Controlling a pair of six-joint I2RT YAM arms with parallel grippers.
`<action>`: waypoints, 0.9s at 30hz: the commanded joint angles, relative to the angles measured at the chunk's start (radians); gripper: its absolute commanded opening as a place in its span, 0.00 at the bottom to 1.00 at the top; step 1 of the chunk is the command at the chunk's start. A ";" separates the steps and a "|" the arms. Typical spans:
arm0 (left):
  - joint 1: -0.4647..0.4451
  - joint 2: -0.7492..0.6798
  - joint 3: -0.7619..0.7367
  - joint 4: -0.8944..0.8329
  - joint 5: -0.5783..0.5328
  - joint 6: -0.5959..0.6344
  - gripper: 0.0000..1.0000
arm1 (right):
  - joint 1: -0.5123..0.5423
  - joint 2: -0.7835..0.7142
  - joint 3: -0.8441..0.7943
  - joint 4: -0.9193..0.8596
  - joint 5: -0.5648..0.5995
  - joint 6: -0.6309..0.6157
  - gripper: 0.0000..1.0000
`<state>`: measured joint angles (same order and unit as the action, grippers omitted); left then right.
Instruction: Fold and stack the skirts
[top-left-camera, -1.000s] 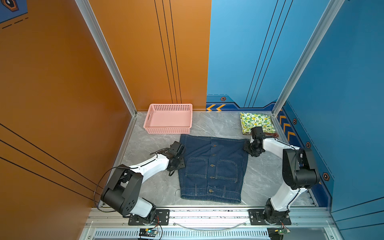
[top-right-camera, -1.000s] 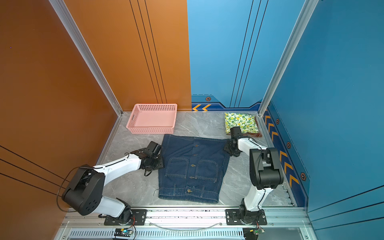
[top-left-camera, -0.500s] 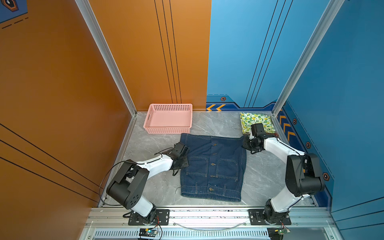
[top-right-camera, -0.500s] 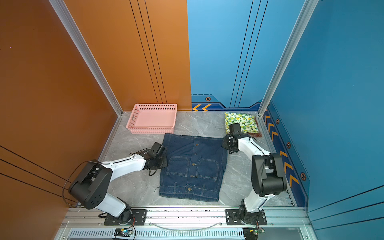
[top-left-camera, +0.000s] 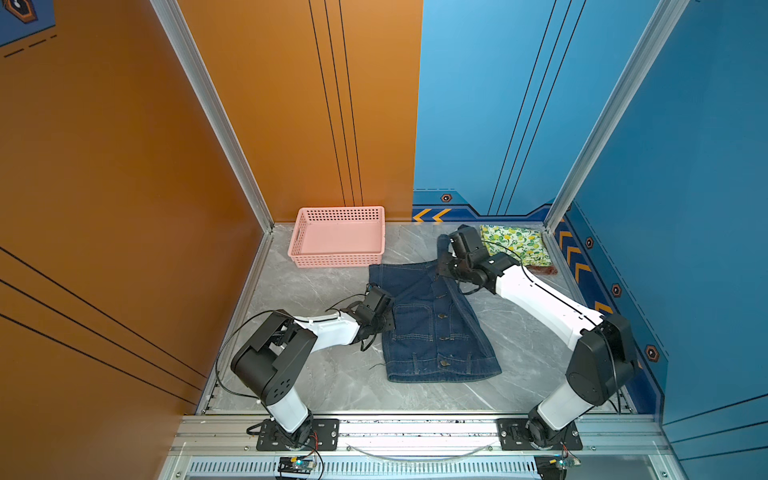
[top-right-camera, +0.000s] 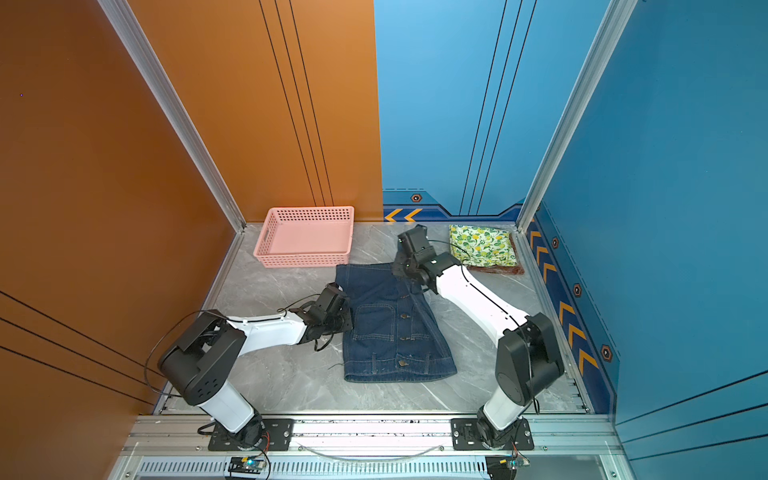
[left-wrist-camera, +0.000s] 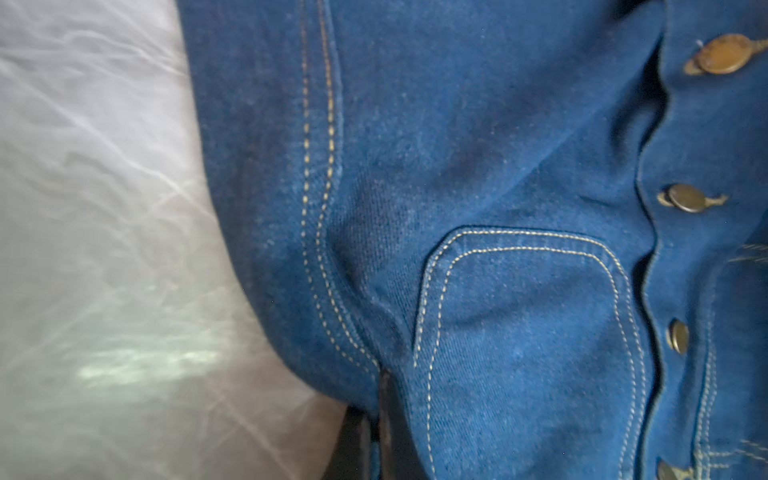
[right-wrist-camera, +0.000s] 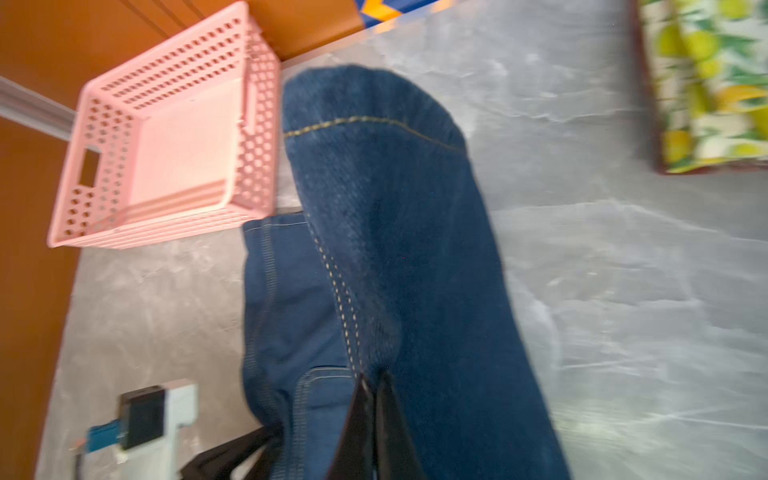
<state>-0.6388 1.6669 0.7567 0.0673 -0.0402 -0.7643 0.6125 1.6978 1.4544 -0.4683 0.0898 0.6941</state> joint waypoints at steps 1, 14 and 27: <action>-0.035 0.069 -0.067 -0.113 0.056 -0.030 0.00 | 0.082 0.123 0.135 0.045 0.053 0.118 0.00; -0.113 0.082 -0.055 -0.083 0.050 -0.050 0.00 | -0.044 0.105 0.149 0.050 0.014 0.110 0.82; -0.252 0.169 0.074 -0.088 0.074 -0.040 0.00 | -0.271 -0.147 -0.246 0.021 -0.076 0.005 0.86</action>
<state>-0.8429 1.7683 0.8398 0.1459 -0.0387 -0.8200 0.3504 1.5490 1.2568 -0.4126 0.0666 0.7582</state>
